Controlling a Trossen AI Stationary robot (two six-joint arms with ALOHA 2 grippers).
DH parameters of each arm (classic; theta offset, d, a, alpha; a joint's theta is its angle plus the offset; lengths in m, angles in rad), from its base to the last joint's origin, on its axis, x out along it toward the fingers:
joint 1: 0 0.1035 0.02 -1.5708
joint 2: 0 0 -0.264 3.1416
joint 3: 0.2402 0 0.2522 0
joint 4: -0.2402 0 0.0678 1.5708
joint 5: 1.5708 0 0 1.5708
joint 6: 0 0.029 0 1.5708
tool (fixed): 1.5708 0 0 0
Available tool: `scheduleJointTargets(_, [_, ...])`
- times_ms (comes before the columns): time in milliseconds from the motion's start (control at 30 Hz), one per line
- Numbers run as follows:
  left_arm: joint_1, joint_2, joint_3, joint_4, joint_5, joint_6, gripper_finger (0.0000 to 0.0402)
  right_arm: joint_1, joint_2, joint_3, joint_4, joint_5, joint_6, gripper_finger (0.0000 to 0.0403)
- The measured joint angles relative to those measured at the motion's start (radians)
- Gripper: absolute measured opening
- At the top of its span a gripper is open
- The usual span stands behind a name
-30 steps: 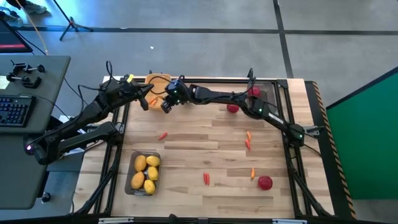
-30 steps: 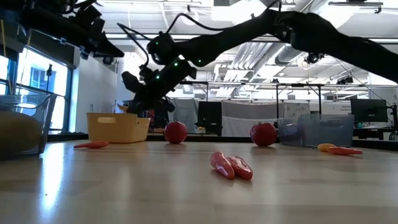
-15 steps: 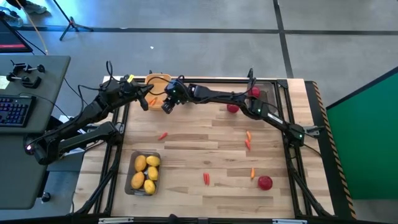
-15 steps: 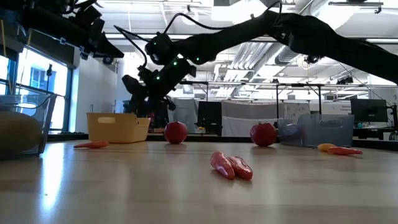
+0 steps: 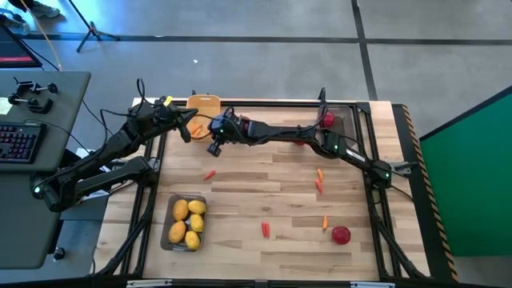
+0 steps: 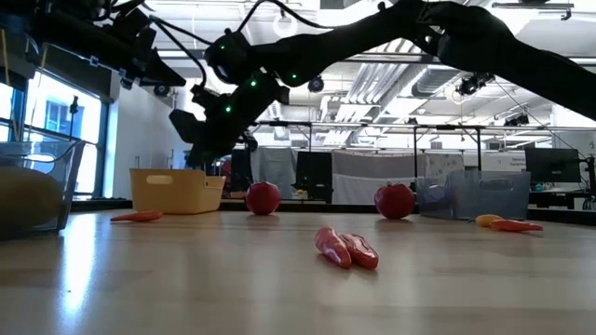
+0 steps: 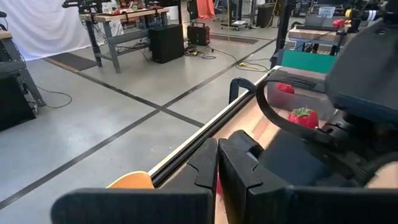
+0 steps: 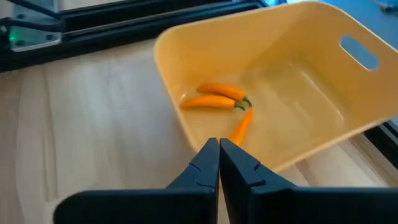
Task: Sort produce into baskets
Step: Put the chili pepper into the orange bin
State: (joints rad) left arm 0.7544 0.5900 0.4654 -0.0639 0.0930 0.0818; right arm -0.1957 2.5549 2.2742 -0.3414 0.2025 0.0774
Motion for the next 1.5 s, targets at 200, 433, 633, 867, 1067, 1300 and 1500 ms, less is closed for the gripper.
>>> scheduleJointTargets(200, [0.0,0.0,0.0,0.001,0.002,0.0,0.0,0.015,-0.014,0.0,0.01,0.055,-0.043,0.0])
scheduleJointTargets(433, [0.0,0.0,0.0,0.002,0.014,0.0,0.0,0.017,-0.06,-0.143,0.116,0.058,-0.052,0.0])
scheduleJointTargets(633, [0.0,0.0,0.0,0.004,0.049,-0.001,0.0,0.03,-0.255,-0.486,0.355,0.05,-0.015,0.0])
scheduleJointTargets(867, [-0.005,0.0,0.0,0.004,0.055,-0.001,0.0,0.07,-0.542,-0.863,0.381,0.125,0.119,0.0])
scheduleJointTargets(1067, [-0.012,0.003,0.0,0.0,0.055,-0.001,0.0,0.147,-0.764,-1.069,0.229,0.132,0.299,0.0])
scheduleJointTargets(1300, [-0.035,0.036,0.0,0.0,0.058,0.0,0.0,0.257,-0.923,-1.128,-0.058,0.07,0.548,0.0])
scheduleJointTargets(1500, [-0.052,0.075,-0.001,0.002,0.059,0.0,0.0,0.352,-0.942,-1.128,-0.288,-0.043,0.759,0.0005])
